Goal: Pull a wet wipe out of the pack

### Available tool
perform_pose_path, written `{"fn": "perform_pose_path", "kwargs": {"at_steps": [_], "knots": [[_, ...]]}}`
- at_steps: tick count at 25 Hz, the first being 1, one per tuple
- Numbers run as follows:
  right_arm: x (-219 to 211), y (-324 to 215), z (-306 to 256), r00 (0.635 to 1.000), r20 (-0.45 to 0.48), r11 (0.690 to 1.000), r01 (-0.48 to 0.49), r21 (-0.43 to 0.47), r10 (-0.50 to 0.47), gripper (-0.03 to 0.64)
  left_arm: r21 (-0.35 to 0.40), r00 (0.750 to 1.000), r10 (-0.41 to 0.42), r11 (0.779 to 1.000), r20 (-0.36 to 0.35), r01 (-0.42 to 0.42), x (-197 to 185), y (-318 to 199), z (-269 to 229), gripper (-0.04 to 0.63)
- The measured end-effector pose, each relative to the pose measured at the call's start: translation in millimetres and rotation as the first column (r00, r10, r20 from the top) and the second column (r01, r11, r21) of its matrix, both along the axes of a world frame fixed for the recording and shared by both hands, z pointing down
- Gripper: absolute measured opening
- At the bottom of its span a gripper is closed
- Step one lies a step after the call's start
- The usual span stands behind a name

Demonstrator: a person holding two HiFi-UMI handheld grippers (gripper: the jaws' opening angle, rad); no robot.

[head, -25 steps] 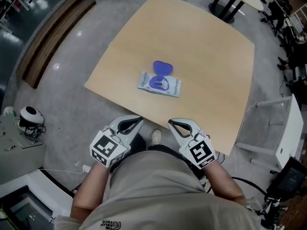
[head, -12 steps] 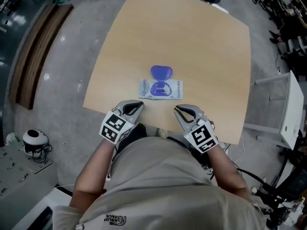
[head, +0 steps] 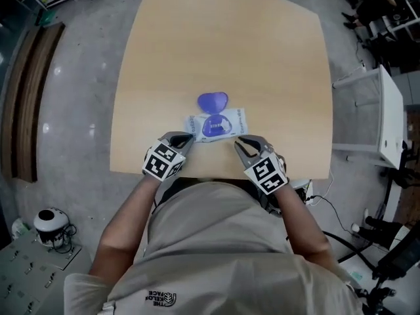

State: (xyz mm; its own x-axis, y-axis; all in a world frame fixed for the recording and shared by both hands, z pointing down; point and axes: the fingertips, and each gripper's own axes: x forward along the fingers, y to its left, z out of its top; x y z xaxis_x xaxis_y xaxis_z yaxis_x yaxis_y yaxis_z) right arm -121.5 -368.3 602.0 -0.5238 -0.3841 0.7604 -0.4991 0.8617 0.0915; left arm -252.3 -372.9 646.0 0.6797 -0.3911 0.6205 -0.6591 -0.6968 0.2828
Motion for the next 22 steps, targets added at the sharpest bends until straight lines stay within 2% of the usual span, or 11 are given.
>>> {"fn": "perform_pose_path", "kwargs": {"at_steps": [4,13,15,19,22], "knots": [[-2,-6,13,0.999,-0.025,0.999,-0.037,-0.037,0.037,0.063,-0.031,0.999,0.051,0.998,0.018,-0.051,2,-4,19,0.005],[-7,-30,34,0.994,-0.087,0.995,-0.065,-0.073,0.058,0.067,-0.096,0.995,0.099,0.991,0.029,-0.095,8,-4,40,0.005],[-12,-35,38,0.994,-0.096,0.996,-0.056,-0.069,0.049,0.069,-0.094,0.993,0.109,0.990,0.044,-0.104,9,-5,41,0.005],[-20,-46,45,0.994,-0.096,0.997,-0.053,-0.062,0.047,0.135,-0.077,0.988,0.122,0.990,0.095,-0.115,12,-7,45,0.005],[-25,-49,55,0.994,-0.099,0.995,-0.044,-0.090,0.035,0.137,-0.086,0.983,0.129,0.989,0.130,-0.119,13,-7,50,0.005]]}}
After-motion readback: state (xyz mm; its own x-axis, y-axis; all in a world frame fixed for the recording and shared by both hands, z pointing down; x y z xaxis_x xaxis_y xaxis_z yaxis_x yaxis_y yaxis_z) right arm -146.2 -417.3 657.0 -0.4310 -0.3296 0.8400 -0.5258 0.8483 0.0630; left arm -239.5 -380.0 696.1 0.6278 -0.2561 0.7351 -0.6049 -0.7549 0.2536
